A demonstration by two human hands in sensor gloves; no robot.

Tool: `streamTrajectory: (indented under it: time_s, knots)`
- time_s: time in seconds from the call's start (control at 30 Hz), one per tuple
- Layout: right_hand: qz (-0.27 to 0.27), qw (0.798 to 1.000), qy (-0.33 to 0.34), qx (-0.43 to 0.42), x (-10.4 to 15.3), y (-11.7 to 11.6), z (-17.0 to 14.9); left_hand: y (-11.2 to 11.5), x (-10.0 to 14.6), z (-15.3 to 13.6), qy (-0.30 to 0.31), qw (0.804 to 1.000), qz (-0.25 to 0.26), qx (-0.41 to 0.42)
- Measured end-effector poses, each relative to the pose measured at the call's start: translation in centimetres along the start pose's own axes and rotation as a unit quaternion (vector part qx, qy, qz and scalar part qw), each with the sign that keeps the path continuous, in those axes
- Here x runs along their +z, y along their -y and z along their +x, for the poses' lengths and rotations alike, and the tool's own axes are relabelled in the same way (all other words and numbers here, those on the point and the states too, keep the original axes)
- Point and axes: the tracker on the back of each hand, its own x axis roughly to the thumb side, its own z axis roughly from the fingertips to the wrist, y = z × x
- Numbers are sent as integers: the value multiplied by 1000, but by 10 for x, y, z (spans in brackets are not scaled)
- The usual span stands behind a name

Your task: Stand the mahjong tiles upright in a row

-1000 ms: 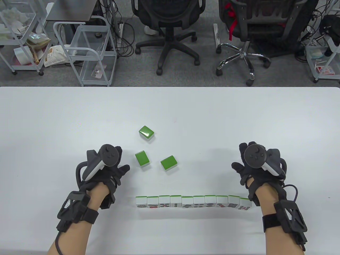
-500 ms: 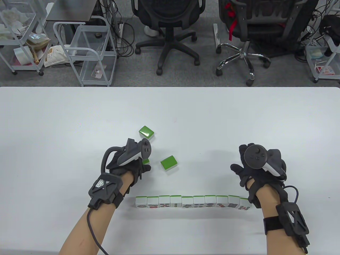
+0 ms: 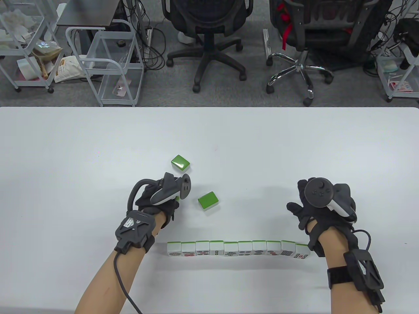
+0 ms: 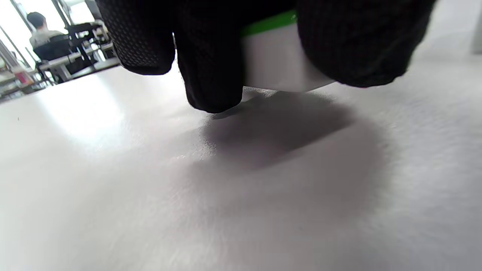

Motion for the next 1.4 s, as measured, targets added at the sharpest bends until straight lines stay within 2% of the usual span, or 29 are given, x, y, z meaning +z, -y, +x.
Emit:
streamTrajectory:
  time_s: [0.1, 0.3, 0.37, 0.47, 0.57, 0.7, 0.87, 1.1, 1.27, 1.4]
  knots:
    - [-1, 1000, 1, -10, 1, 1, -1, -4, 17, -20, 21, 998, -33, 40]
    - [2, 1000, 2, -20, 1, 1, -3, 9, 53, -47, 92, 978, -155, 101]
    - [3, 1000, 3, -22, 1, 1, -3, 19, 65, -48, 122, 965, -198, 120]
    - [5, 1000, 4, -27, 2, 0, -4, 33, 80, -41, 165, 952, -220, 135]
    - [8, 999, 5, -35, 2, 0, -5, 36, 88, -36, 172, 958, -187, 135]
    - [13, 999, 7, -52, 3, -1, -8, 40, 90, -40, 165, 957, -170, 164]
    - [16, 998, 6, -60, 3, -1, -10, 44, 89, -42, 178, 942, -174, 226]
    - [22, 998, 11, -62, 3, -1, -10, 48, 83, -51, 160, 940, -158, 256]
    - [24, 998, 13, -63, 2, -1, -10, 49, 79, -53, 169, 934, -166, 267]
    - [22, 997, 16, -69, 2, -1, -10, 37, 74, -61, 159, 940, -146, 263]
